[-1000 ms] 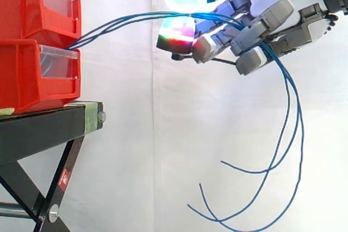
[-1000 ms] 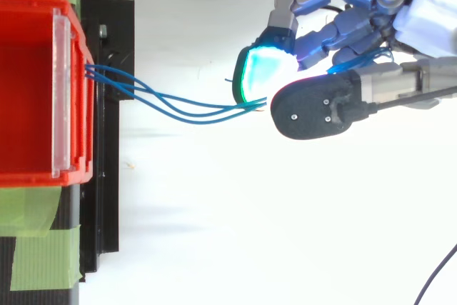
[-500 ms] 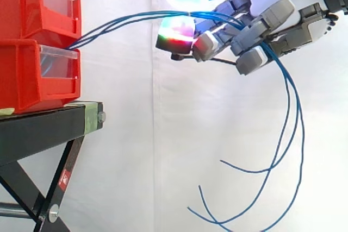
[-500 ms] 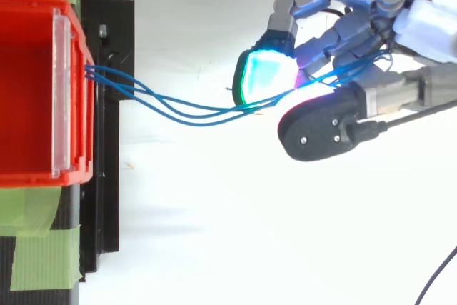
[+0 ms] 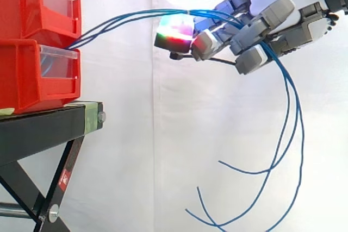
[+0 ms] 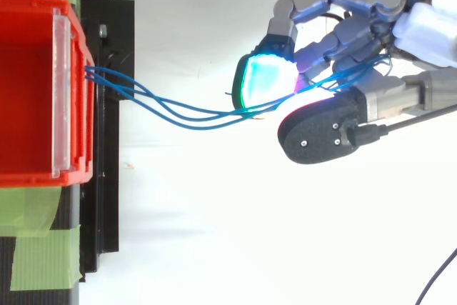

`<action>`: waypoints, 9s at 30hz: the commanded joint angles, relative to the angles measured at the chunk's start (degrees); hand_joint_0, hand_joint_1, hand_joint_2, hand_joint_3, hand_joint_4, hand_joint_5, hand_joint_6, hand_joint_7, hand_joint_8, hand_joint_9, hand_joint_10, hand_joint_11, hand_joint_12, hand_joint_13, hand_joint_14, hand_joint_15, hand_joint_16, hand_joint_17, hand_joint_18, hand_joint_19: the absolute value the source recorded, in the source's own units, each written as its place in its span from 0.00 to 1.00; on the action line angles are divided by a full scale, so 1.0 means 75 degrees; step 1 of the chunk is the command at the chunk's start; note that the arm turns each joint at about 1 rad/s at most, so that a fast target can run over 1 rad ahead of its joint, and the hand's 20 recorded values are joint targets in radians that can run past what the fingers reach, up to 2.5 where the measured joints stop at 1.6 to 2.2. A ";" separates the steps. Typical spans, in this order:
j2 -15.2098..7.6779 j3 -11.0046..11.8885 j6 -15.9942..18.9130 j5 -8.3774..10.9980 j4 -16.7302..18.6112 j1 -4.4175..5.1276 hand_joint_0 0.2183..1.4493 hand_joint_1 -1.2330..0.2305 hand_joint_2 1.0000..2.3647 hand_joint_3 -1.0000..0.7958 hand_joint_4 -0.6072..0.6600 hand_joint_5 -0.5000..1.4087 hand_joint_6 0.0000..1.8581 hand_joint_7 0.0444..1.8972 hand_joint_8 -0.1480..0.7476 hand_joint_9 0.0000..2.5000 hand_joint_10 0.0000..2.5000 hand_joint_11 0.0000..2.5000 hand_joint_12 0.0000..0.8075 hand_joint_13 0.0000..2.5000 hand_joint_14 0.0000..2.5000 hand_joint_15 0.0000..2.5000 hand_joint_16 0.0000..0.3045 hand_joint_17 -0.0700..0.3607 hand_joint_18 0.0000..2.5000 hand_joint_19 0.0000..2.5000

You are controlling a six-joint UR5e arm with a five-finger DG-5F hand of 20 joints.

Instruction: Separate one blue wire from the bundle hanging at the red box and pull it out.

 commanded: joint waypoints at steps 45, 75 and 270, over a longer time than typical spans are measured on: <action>0.0001 0.0008 0.0036 0.0012 0.0006 0.0103 0.46 0.21 0.01 0.33 0.47 0.12 0.46 0.57 0.37 0.29 0.00 0.58 0.33 0.47 1.00 0.17 0.13 0.38 0.45 0.50; 0.0001 0.0008 0.0036 0.0024 0.0006 0.0138 0.29 0.25 0.00 0.28 0.54 0.12 0.46 0.56 0.44 0.32 0.00 0.60 0.36 0.48 1.00 0.16 0.15 0.40 0.47 0.51; 0.0001 0.0008 0.0786 0.0106 0.0006 0.0279 0.50 0.20 0.01 0.39 0.46 0.14 0.38 0.64 0.39 0.21 0.01 0.57 0.38 0.36 1.00 0.13 0.15 0.40 0.29 0.53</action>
